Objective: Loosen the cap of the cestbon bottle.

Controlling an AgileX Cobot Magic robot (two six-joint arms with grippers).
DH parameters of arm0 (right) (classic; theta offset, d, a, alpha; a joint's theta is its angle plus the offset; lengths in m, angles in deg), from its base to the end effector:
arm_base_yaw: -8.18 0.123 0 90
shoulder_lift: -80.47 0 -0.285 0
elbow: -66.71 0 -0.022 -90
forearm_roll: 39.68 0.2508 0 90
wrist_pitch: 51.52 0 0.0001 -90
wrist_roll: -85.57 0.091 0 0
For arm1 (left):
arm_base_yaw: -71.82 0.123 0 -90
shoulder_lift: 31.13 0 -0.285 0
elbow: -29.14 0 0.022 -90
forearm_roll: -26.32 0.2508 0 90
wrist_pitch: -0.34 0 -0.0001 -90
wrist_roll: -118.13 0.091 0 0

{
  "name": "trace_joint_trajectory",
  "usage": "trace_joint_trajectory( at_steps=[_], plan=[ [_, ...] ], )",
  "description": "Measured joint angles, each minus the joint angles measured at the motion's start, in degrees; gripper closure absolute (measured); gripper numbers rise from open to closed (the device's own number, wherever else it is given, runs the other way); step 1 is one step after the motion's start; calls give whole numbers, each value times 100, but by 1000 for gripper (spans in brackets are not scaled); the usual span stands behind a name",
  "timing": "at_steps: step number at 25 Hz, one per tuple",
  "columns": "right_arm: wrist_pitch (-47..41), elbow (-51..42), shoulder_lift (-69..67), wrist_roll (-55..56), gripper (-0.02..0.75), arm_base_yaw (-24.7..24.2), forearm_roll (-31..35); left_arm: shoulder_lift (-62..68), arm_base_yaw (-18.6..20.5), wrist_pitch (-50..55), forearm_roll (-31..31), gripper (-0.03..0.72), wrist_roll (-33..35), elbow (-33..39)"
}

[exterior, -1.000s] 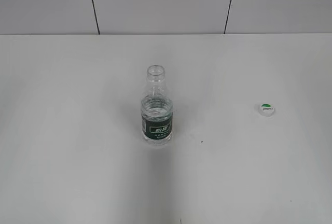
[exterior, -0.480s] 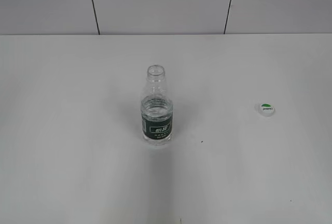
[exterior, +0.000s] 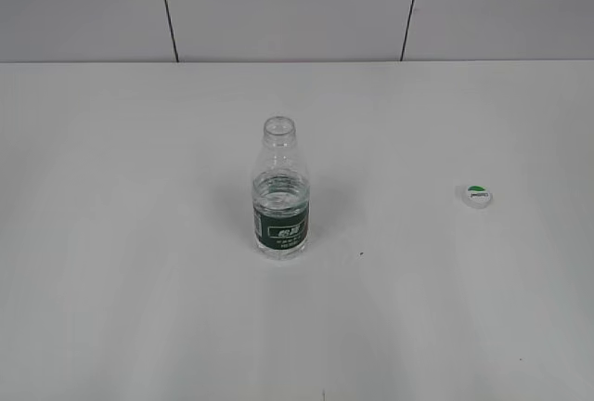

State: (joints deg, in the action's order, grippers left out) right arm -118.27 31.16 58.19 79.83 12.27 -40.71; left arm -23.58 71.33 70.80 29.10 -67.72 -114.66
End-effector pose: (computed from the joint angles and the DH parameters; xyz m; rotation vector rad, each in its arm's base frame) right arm 0.0118 -0.0007 0.3315 -0.1846 2.1666 -0.0385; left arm -0.0421 0.0045 0.3195 -0.1064 1.9897 -0.0153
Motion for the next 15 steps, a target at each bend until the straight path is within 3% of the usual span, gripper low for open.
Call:
trace_joint_trajectory(
  at_steps=[6,15],
  plan=[
    [283,-407,606,2,148,0,4,-12,0,-55,-143,182,416,107],
    [401,-898,1386,-243,148,0,-6,-12,0,-516,-210,183,706,935]
  ],
)
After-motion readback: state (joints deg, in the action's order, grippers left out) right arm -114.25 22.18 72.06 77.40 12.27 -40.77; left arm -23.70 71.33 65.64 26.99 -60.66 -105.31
